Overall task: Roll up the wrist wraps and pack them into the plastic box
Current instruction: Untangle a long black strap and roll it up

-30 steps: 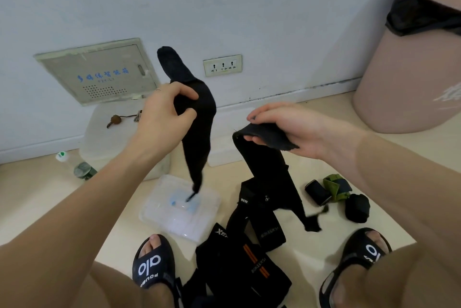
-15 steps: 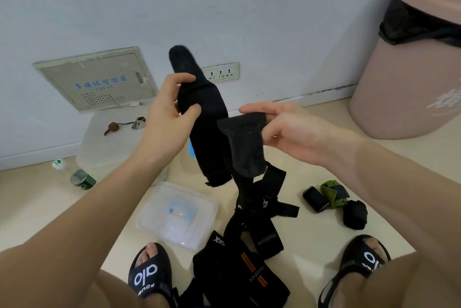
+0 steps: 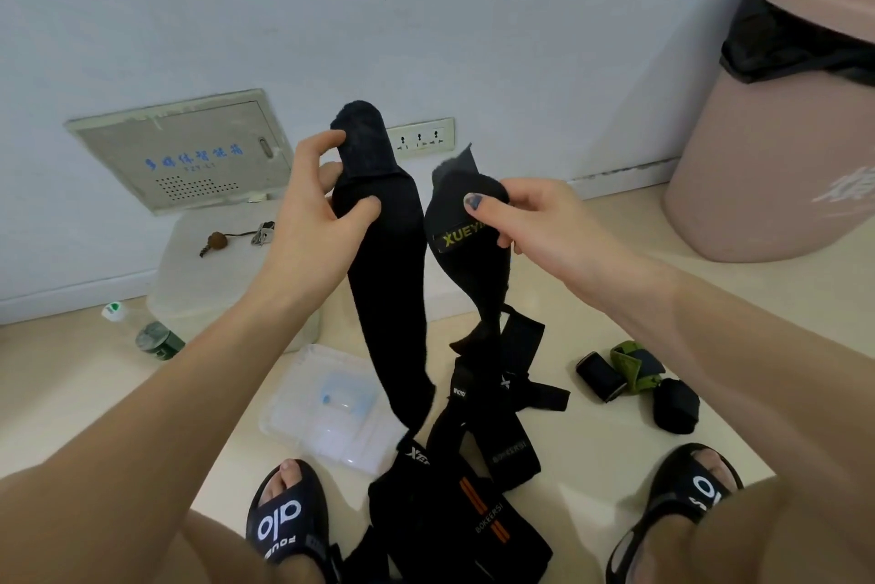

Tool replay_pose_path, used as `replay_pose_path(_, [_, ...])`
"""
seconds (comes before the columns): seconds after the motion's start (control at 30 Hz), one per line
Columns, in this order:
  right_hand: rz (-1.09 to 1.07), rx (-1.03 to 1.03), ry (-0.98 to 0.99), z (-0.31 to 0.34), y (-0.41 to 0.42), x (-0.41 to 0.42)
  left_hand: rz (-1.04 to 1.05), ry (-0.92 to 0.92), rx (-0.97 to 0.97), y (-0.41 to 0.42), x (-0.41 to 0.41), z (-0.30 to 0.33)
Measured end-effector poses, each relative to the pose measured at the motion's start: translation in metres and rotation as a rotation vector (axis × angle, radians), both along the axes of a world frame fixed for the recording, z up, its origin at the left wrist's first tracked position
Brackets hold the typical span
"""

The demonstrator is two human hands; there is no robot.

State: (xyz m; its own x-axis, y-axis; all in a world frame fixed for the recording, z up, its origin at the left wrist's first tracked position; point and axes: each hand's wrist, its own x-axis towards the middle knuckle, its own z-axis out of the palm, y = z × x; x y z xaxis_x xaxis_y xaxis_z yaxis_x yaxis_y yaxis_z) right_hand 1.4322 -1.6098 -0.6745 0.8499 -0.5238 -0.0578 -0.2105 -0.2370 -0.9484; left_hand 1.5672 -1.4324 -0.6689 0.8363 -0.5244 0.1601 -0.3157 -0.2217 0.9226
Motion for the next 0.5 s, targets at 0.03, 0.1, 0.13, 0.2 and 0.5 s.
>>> replay_pose_path(0.03, [0.002, -0.021, -0.002, -0.0009, 0.0004, 0.0005, 0.009, 0.023, -0.007, -0.0001, 0.0003, -0.0004])
replay_pose_path(0.1, [-0.005, -0.06, -0.015, -0.001, 0.0022, 0.0006, 0.028, 0.067, -0.018, -0.0006, -0.0001, 0.0])
replay_pose_path(0.13, [-0.012, -0.082, -0.022, -0.0002, 0.0035, 0.0005, 0.04, 0.083, -0.017, -0.001, -0.0005, 0.0008])
replay_pose_path(0.2, [-0.018, -0.128, -0.037, 0.0018, 0.0049, 0.0011, 0.047, 0.099, -0.011, -0.001, -0.0002, 0.0024])
replay_pose_path(0.5, [-0.109, -0.06, -0.097, 0.0052, 0.0082, 0.008, 0.022, 0.152, 0.014, -0.0047, -0.0021, 0.0047])
